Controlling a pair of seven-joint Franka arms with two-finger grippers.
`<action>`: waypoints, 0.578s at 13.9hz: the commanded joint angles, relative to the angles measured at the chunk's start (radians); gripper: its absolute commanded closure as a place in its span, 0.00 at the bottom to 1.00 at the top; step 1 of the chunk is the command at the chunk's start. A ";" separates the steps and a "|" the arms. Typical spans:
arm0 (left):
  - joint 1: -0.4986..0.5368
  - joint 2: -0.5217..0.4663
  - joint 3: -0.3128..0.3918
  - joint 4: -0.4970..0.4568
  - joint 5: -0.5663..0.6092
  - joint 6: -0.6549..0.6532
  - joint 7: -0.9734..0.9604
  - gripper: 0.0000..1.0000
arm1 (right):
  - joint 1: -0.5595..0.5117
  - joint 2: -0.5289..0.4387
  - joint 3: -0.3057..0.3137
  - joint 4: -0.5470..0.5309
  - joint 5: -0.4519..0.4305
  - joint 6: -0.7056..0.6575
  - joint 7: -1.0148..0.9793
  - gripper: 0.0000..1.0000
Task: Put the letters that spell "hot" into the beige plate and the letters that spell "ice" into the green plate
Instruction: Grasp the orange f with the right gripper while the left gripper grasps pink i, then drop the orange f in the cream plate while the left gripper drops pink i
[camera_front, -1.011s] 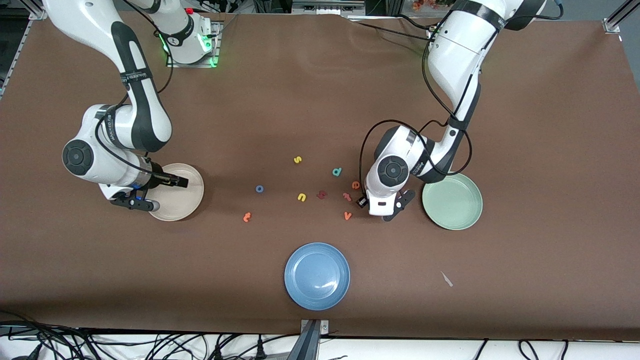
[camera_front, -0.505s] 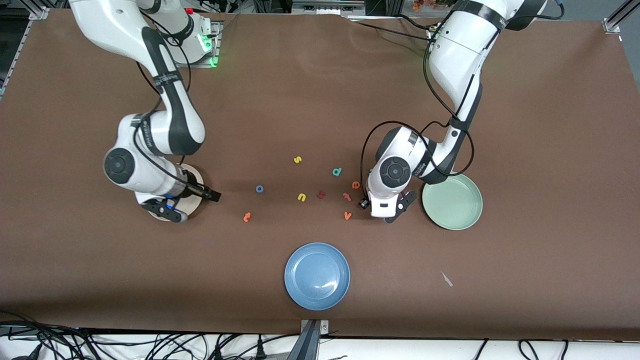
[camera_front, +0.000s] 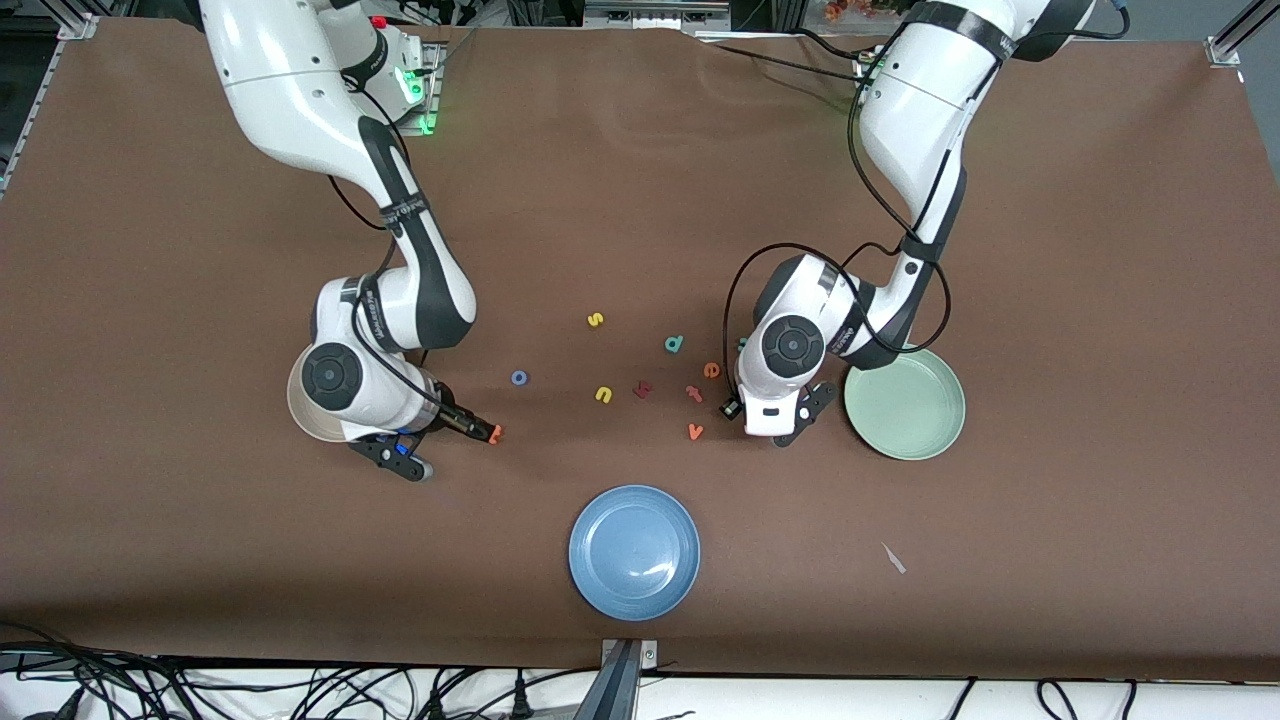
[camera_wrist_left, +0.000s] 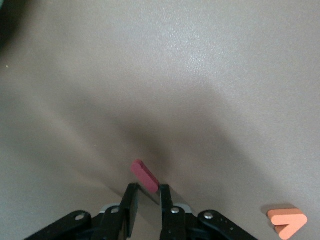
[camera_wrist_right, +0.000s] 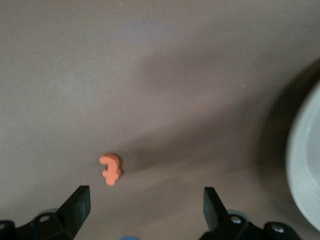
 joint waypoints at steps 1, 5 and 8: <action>-0.001 0.005 0.015 0.011 -0.002 -0.007 -0.007 0.76 | 0.019 0.069 -0.005 0.089 0.019 0.012 0.037 0.00; 0.001 0.003 0.034 0.011 -0.002 -0.007 -0.007 0.78 | 0.028 0.114 -0.005 0.140 0.017 0.017 0.049 0.01; -0.004 0.003 0.043 0.008 -0.002 -0.005 -0.011 0.83 | 0.028 0.125 -0.005 0.140 0.016 0.025 0.051 0.13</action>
